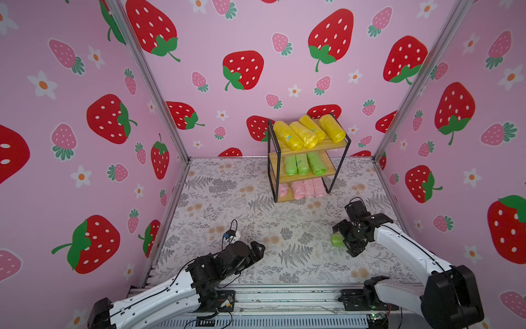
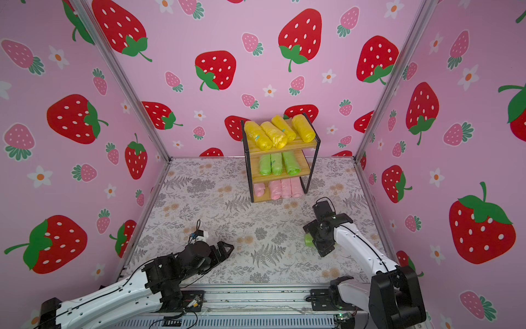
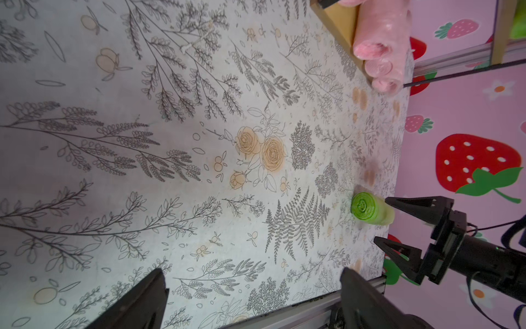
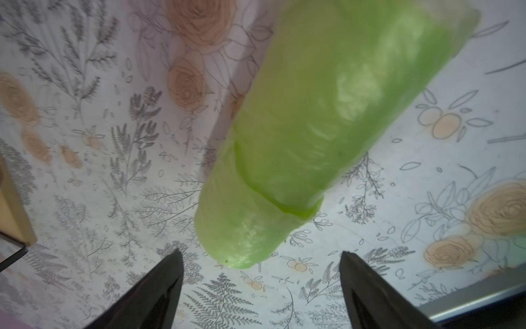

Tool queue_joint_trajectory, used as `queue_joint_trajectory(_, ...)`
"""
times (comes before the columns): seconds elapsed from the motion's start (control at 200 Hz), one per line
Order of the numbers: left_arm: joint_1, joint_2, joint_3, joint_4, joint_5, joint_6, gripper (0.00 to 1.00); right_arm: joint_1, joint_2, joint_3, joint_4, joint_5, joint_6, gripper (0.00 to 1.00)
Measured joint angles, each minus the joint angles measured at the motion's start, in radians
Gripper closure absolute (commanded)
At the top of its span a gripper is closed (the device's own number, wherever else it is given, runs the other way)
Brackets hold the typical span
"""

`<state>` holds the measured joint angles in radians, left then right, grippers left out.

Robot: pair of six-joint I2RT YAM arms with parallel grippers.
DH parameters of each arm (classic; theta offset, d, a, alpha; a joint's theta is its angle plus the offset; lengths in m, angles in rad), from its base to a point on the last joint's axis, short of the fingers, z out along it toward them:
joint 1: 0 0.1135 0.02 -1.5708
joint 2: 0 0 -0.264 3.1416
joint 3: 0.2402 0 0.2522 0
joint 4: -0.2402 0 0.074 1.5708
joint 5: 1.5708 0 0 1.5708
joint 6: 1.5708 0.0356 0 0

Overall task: Sort the rolls of trash bags by color and place them on the shelf
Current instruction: Pick up the roll of trash bags from the center of the board.

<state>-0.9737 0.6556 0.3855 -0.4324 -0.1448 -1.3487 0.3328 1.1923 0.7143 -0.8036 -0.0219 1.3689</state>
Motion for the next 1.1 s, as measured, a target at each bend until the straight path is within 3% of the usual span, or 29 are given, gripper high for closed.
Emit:
queue_joint_trajectory(0.425,0.033,0.071,0.0,0.014,0.091,0.051,0.01,-0.002,0.09,-0.008,0.084,0.104,0.12,0.14)
queue_joint_trajectory(0.84,0.071,0.071,0.0,0.002,0.121,0.042,0.02,-0.019,0.18,-0.033,0.187,0.097,0.098,0.25)
queue_joint_trajectory(0.94,0.074,0.067,0.0,-0.005,0.122,0.035,0.02,-0.019,0.174,-0.037,0.191,0.097,0.075,0.39)
queue_joint_trajectory(1.021,0.075,0.058,-0.001,-0.014,0.122,0.029,0.03,-0.018,0.14,-0.066,0.211,0.091,0.048,0.67)
queue_joint_trajectory(1.101,0.076,0.05,-0.002,-0.021,0.123,0.014,0.03,-0.004,0.085,-0.093,0.222,0.086,0.024,0.87)
